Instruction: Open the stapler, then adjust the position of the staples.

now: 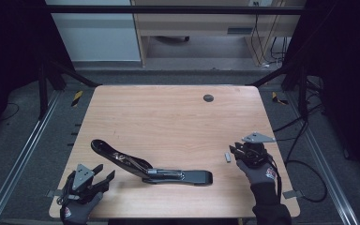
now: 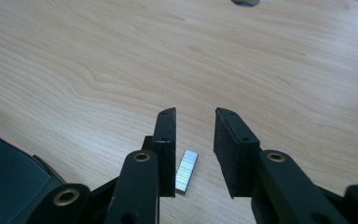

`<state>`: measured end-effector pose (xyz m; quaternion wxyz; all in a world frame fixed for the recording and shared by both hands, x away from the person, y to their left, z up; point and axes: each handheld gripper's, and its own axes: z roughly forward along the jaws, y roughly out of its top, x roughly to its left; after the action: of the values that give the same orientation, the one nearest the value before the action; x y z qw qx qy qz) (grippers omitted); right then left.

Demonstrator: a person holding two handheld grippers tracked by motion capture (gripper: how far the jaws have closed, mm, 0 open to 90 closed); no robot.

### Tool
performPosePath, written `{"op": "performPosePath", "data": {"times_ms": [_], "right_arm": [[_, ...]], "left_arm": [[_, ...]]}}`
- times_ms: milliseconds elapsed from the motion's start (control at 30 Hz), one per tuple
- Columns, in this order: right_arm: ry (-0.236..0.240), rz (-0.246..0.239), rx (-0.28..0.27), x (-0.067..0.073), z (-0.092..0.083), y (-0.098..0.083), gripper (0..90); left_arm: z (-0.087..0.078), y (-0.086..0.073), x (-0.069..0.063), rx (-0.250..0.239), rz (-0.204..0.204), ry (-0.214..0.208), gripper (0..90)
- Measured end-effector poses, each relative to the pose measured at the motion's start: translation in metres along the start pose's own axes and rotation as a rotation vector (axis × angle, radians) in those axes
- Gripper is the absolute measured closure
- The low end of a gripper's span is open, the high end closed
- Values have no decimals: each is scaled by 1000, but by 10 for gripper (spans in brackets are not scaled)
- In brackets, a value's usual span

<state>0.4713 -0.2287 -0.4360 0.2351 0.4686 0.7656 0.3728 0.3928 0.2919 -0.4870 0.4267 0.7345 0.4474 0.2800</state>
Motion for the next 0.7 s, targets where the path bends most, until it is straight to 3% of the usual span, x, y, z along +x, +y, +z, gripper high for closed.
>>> {"op": "performPosePath", "data": {"times_ms": [467, 500, 700], "right_arm": [[-23, -20, 127, 2, 31, 8, 694], [-17, -1, 134, 2, 31, 9, 698], [-47, 1, 190, 2, 37, 7, 724]], "left_arm": [[1, -2, 1, 16, -17, 8, 431], [1, -2, 1, 17, -17, 9, 431], [2, -3, 1, 24, -10, 10, 429]]}}
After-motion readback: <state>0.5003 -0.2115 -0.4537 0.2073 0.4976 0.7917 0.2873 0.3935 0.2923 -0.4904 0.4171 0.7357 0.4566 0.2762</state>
